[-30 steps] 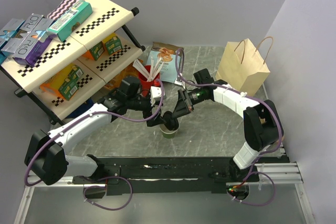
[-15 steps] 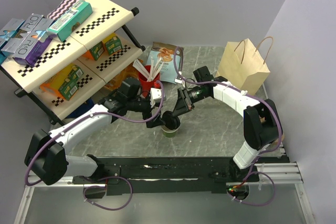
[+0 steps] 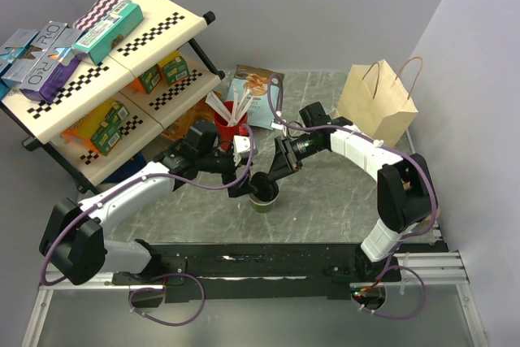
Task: Pack the takeout coffee
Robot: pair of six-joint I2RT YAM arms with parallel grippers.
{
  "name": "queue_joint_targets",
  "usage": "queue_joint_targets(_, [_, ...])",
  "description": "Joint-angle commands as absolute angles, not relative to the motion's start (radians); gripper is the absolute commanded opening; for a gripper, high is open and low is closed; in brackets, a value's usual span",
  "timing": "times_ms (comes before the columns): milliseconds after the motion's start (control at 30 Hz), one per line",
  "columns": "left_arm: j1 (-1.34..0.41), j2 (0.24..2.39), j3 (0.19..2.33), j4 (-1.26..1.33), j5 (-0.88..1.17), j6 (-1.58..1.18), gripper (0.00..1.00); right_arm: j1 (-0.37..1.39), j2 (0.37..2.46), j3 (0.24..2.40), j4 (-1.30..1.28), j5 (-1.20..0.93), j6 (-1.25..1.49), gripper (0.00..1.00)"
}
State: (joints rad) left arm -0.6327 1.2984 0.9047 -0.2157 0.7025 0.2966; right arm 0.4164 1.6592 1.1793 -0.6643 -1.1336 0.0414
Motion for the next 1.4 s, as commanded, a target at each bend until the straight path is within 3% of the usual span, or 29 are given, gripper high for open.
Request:
queue_joint_targets(0, [-0.638,1.312,0.907,-0.158,0.724,0.273,0.99,0.407,1.663,1.229,-0.678,-1.088,0.008,0.41])
queue_joint_targets(1367, [-0.638,1.402,0.945,-0.14,0.775,0.241,0.99,0.396,1.689,1.249,-0.729,-1.034,-0.083,0.43])
